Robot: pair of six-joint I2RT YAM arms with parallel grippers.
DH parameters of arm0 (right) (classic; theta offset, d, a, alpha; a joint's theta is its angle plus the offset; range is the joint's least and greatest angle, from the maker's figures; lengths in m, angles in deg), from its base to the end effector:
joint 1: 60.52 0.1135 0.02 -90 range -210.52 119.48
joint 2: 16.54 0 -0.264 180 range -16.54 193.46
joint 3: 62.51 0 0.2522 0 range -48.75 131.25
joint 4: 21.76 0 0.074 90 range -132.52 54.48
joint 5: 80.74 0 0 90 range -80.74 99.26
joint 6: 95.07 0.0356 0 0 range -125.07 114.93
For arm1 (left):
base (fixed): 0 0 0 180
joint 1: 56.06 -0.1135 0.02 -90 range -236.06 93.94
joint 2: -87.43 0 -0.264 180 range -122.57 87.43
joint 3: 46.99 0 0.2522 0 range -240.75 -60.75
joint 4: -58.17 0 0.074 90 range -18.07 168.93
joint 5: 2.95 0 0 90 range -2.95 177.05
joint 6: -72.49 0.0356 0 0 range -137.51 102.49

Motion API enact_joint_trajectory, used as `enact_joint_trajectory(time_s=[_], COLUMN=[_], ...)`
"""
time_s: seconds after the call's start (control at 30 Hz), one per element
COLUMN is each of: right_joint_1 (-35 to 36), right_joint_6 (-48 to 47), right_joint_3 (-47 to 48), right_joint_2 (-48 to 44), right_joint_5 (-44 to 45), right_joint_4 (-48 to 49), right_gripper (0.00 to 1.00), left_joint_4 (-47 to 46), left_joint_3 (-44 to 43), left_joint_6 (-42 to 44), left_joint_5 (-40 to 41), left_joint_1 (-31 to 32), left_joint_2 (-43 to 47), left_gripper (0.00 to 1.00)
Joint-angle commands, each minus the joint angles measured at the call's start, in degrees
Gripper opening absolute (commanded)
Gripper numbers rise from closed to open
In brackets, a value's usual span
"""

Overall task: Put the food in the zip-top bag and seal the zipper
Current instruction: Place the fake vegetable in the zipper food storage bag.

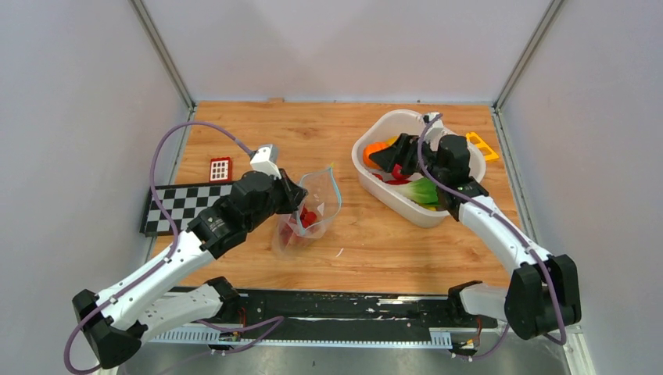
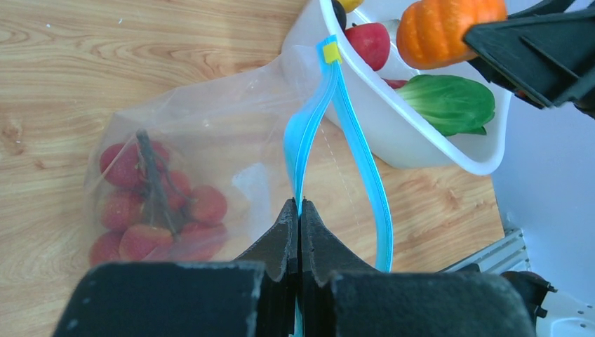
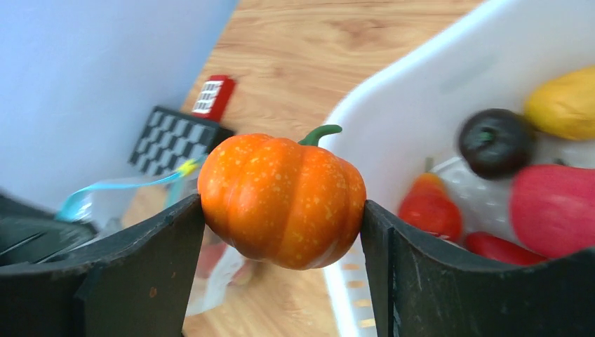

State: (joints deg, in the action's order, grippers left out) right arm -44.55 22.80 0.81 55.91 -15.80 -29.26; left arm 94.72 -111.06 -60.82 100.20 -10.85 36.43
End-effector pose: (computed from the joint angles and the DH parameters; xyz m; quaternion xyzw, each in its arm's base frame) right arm 0.2758 0.0946 0.2948 -0.0478 0.7921 0.3791 0.4761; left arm 0.1461 -0.1357 0.3324 -0.0490 0.8316 -0.3117 0.4570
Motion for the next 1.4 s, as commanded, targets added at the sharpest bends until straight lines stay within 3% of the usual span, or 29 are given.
enact_joint_trajectory(time_s=[0.0,0.2,0.4,0.8,0.93,1.13,1.37], right_joint_1=[4.3,14.5,22.1,30.4,31.1,31.2,31.2], right_joint_6=[5.6,-2.1,-12.2,-30.6,-31.7,-29.9,-28.9], right_joint_3=[-2.3,-1.5,1.4,8.4,9.6,8.6,7.6], right_joint_2=[-5.0,-8.1,-5.2,-0.4,0.7,-0.3,-1.7], right_joint_5=[-6.1,-8.9,-8.4,6.2,6.7,4.0,2.9], right_joint_4=[11.4,12.7,5.5,-8.6,-9.6,-6.9,-6.8], right_gripper=[0.46,0.47,0.47,0.53,0.59,0.76,0.82], left_joint_4=[-3.1,-3.3,-3.3,-3.4,-3.5,-3.6,-3.8], left_joint_3=[-1.2,-1.4,-1.7,-1.5,-1.6,-1.6,-1.4], left_joint_6=[0.3,0.2,0.2,-0.3,-0.4,-0.4,-0.5], left_joint_5=[-0.4,-0.6,-1.2,-1.4,-1.4,-0.9,-1.2], left_joint_1=[-0.2,-0.3,-0.2,-0.3,-0.2,-0.2,-0.2], left_joint_2=[-0.9,-1.3,-1.1,0.4,0.9,1.4,1.6], left_gripper=[0.0,0.0,0.0,0.0,0.0,0.0,0.0])
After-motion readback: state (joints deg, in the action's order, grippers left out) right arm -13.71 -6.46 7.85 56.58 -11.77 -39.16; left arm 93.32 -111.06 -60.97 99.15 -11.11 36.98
